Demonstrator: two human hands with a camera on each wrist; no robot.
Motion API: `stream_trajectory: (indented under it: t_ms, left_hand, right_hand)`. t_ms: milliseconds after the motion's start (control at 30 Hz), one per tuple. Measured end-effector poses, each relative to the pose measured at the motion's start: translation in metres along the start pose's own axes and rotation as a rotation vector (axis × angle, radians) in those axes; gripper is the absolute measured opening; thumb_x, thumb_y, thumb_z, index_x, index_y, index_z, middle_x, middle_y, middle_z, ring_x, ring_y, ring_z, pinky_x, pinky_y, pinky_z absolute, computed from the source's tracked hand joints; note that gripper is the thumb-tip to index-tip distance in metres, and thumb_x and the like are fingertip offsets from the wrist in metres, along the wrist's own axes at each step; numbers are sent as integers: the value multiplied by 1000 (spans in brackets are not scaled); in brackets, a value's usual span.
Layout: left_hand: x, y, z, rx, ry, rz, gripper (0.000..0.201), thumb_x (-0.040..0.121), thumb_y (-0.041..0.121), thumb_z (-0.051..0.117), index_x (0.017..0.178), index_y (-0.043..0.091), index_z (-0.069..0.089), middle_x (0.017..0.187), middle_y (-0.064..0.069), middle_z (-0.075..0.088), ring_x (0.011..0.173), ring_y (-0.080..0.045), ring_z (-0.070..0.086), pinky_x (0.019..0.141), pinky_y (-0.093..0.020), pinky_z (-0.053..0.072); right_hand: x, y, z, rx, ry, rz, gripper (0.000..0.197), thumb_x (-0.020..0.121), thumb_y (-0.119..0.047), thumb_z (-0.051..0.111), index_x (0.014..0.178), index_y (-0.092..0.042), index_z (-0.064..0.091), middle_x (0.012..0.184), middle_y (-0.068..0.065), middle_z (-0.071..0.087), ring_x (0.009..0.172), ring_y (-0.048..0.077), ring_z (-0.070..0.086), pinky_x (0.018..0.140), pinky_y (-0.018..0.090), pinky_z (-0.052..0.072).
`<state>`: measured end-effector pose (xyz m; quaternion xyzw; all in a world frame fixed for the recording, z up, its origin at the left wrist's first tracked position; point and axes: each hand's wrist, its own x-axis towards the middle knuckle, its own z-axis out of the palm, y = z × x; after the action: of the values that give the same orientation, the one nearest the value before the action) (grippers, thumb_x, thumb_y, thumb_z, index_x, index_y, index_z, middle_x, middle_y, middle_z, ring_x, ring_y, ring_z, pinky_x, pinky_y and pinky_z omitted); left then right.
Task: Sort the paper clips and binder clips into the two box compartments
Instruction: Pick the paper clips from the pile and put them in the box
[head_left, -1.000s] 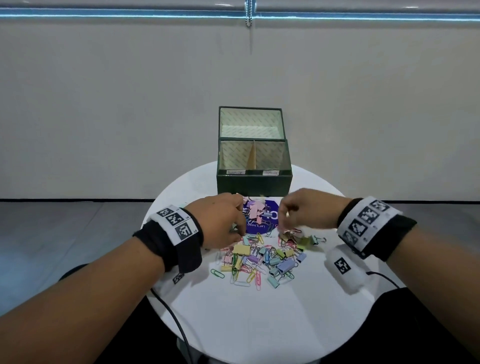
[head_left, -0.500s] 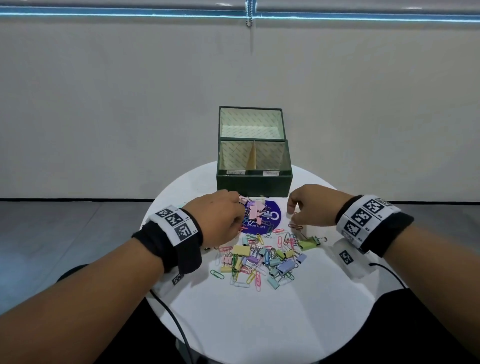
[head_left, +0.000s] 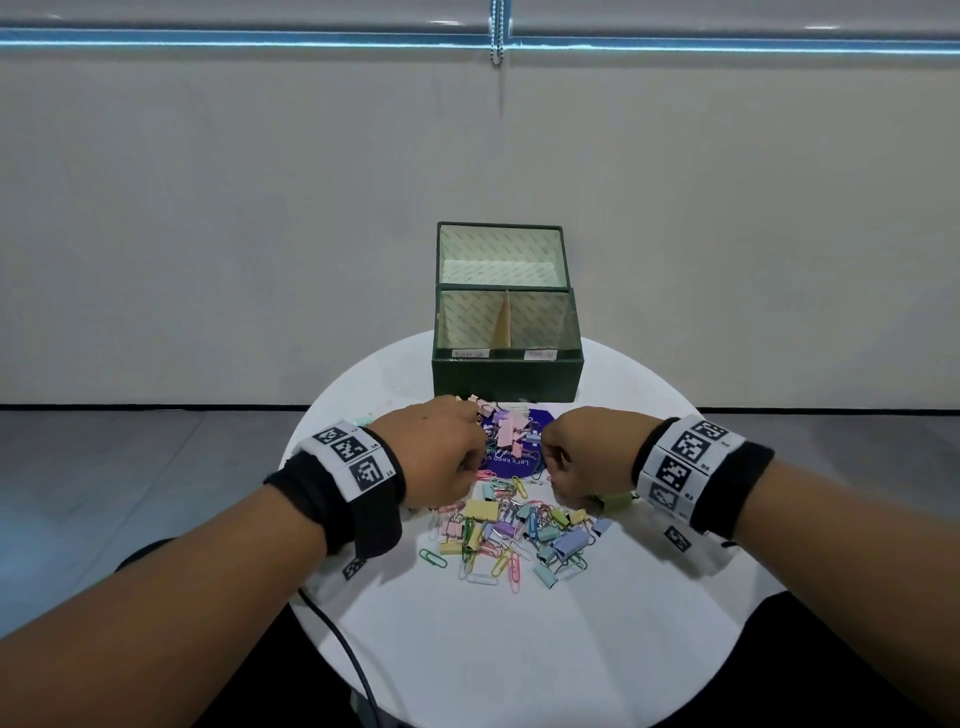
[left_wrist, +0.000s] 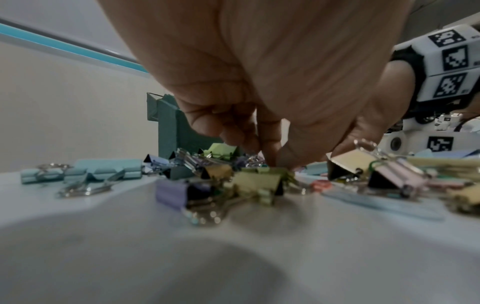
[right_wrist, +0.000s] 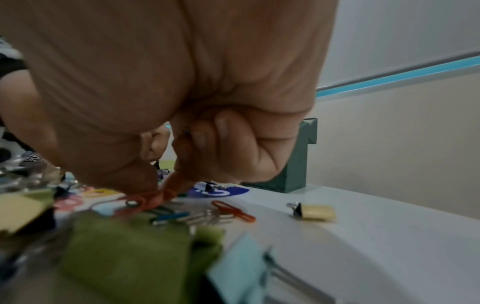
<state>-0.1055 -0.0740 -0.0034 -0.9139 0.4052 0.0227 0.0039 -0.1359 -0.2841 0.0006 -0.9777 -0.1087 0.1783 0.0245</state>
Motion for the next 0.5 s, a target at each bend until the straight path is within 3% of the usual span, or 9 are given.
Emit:
stream_trajectory:
  t_ms: [167, 300, 400, 500]
  left_hand:
    - [2, -4, 1, -34, 18, -49, 9, 86, 38, 57, 87, 30, 60, 94, 10, 50, 88, -11, 47, 76, -29, 51]
    - [5, -6, 0, -52, 82, -68, 11, 86, 42, 58, 90, 31, 60, 94, 11, 50, 87, -10, 47, 76, -30, 52]
    - [10, -10, -7, -91, 89, -64, 10, 86, 43, 57, 88, 33, 58, 90, 14, 50, 84, -8, 48, 75, -31, 53]
    - [26, -12, -27, -150, 103, -110, 11, 89, 43, 58, 85, 32, 56, 87, 12, 54, 79, -8, 54, 73, -27, 52]
  right_hand:
    - [0, 9, -8, 127, 50, -90, 9, 90, -23, 61, 87, -16, 65, 76, -4, 62, 67, 11, 52, 62, 20, 48]
    - [6, 23, -40, 417, 275, -89, 16, 100, -25, 56, 92, -14, 64, 78, -8, 64, 55, -3, 53, 49, 10, 41]
    - [26, 36, -67, 491, 471, -6, 17, 100, -25, 57, 89, -15, 64, 84, -5, 67, 69, 4, 58, 56, 14, 39]
    - [46, 40, -87, 444, 478, 72, 15, 99, -21, 57, 91, -12, 65, 87, -2, 64, 77, 12, 60, 61, 19, 41]
